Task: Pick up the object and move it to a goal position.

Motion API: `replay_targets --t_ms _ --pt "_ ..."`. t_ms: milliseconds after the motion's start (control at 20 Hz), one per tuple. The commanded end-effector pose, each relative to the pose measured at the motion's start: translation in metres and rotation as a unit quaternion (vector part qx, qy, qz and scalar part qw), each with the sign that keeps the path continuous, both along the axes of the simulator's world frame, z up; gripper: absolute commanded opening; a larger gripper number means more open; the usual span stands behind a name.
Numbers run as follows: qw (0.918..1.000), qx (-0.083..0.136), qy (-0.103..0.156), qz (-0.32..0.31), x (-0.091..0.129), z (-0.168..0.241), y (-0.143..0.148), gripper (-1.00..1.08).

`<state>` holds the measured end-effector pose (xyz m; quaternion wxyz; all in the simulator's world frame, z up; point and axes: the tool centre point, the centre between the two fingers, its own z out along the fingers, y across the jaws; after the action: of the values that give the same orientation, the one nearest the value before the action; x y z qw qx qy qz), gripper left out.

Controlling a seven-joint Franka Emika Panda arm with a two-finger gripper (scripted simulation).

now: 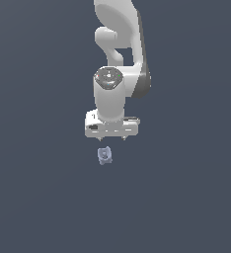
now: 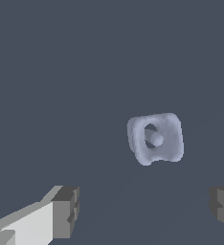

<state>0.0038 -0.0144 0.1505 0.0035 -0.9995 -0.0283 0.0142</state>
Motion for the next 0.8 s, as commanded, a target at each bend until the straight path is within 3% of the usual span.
replay_targets --t_ms 0,750 --pt "0.9999 -0.001 -0.002 0.012 0.005 -0.010 -0.006 1.00" --pt "0.9973 -0.002 -0.014 0.072 0.024 -0.060 -0.037 1.00"
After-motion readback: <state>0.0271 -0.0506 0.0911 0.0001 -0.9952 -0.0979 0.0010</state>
